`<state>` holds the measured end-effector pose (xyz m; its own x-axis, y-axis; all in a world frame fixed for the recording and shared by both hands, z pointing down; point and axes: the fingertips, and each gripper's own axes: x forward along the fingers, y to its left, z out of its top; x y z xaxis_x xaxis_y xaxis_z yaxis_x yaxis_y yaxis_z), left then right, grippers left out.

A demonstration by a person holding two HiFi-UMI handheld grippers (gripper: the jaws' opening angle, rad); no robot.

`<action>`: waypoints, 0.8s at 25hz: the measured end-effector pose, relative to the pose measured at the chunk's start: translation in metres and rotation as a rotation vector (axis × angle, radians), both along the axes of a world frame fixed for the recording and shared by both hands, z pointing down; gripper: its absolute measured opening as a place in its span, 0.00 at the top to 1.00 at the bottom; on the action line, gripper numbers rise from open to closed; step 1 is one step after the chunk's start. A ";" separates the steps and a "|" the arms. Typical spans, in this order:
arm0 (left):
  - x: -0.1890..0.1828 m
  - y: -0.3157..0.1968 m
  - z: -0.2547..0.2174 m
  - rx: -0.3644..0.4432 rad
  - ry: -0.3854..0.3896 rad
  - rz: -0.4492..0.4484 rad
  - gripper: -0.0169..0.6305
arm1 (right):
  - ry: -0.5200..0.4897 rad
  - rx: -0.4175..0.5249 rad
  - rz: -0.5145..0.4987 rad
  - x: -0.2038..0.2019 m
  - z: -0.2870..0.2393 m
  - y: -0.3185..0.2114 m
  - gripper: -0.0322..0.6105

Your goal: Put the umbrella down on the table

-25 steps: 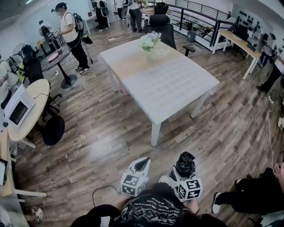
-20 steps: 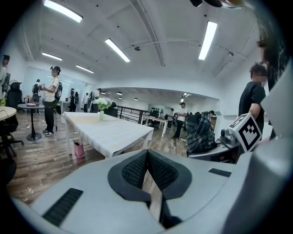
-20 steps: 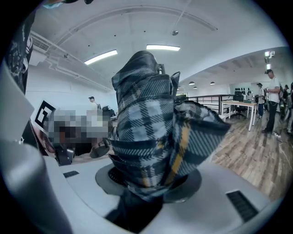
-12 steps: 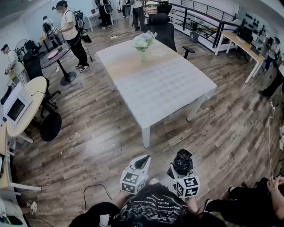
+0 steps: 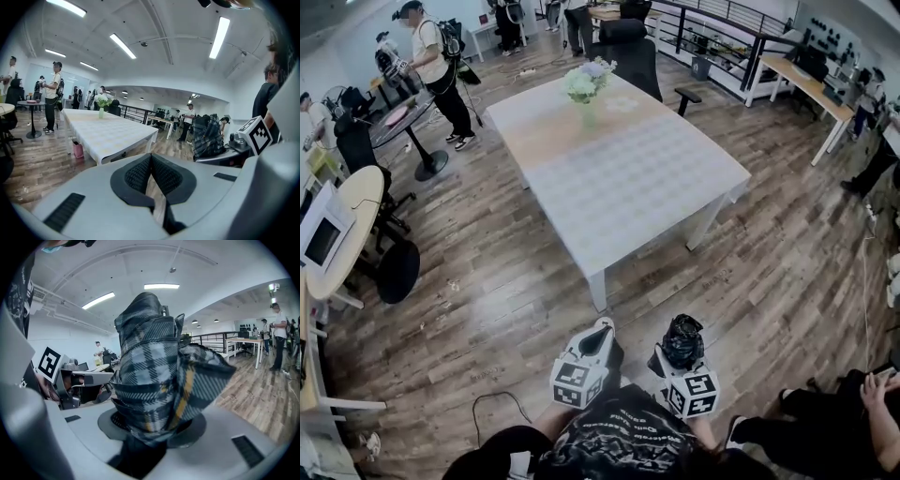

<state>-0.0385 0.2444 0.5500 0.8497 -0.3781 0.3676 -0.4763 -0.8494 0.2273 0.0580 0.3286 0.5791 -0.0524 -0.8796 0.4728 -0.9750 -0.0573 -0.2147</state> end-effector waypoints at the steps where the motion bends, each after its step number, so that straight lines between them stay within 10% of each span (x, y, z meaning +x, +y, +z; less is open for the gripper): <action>1: 0.006 -0.005 0.003 -0.007 -0.001 0.006 0.94 | -0.005 -0.007 0.010 0.004 0.002 -0.003 0.68; 20: 0.090 -0.253 0.010 -0.003 0.032 -0.044 0.94 | -0.006 -0.067 -0.024 0.092 0.008 -0.231 0.68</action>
<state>0.0518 -0.0088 0.5603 0.8436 -0.4142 0.3418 -0.5054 -0.8273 0.2450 0.1498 0.0973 0.5871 -0.0766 -0.8446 0.5299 -0.9749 -0.0479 -0.2174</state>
